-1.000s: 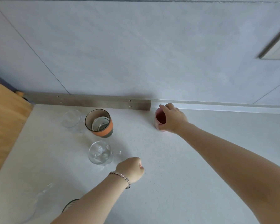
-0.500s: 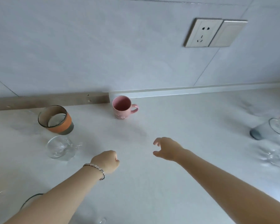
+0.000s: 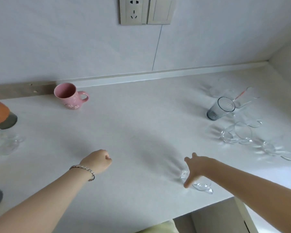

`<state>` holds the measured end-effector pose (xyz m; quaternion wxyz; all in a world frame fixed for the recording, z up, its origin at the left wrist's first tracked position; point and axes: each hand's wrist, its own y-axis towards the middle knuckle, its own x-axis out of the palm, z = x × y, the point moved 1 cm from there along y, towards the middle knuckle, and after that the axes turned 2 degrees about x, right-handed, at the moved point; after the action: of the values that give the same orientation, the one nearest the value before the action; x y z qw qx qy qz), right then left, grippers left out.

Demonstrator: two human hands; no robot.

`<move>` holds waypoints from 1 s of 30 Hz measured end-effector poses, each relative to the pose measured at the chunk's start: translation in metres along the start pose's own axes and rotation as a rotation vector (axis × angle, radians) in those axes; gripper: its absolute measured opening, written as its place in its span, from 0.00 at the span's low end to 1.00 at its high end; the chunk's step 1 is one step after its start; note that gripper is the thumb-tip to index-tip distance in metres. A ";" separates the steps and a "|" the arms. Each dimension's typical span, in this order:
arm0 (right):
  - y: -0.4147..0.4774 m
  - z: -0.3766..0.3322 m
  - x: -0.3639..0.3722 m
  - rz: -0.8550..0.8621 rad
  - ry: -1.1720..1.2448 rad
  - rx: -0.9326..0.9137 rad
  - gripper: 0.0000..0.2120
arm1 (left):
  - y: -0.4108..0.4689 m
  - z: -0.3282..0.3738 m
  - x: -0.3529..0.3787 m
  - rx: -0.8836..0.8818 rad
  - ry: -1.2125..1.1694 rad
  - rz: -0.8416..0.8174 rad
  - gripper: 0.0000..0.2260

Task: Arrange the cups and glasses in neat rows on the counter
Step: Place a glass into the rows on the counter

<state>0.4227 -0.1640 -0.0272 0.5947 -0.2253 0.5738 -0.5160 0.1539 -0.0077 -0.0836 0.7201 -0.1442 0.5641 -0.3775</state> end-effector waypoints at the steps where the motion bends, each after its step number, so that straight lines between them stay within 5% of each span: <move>1: 0.001 0.002 0.005 -0.009 0.018 -0.017 0.38 | -0.002 0.004 0.003 -0.006 -0.009 0.004 0.06; 6: 0.001 0.006 0.002 0.067 0.095 -0.096 0.30 | -0.017 0.007 0.013 -0.049 -0.043 0.024 0.06; 11: -0.002 -0.017 -0.026 0.328 0.224 -0.138 0.28 | -0.030 -0.018 -0.001 -0.134 -0.045 0.066 0.06; 21: -0.007 -0.209 -0.115 0.457 0.340 -0.357 0.26 | -0.059 -0.126 -0.055 -0.302 -0.175 0.151 0.11; 30: 0.018 -0.340 -0.173 0.562 0.394 -0.275 0.27 | -0.064 -0.194 -0.067 -0.283 -0.219 0.110 0.06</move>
<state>0.1512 0.1037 -0.0458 0.5555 -0.0332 0.7808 -0.2839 -0.0544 0.0388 -0.0583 0.7693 -0.2533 0.5367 -0.2365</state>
